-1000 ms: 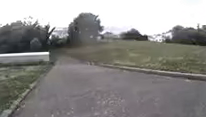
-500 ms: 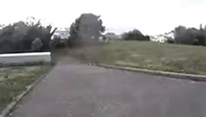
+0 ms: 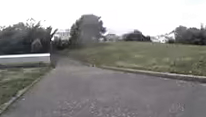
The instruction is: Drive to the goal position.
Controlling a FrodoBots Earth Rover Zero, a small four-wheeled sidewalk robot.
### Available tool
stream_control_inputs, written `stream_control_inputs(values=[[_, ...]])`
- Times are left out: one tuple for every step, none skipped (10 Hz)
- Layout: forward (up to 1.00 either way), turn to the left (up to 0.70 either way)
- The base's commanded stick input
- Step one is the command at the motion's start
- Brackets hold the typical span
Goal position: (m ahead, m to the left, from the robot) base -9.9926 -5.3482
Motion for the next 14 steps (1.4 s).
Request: stream_control_inputs(values=[[0.70,0.27],[0.70,0.00],[0.70,0.00],[0.70,0.00],[0.70,0.00],[0.70,0.27],[0.70,0.27],[0.70,0.27],[0.70,0.27],[0.70,0.27],[0.70,0.00],[0.70,0.00],[0.70,0.00],[0.70,0.00]])
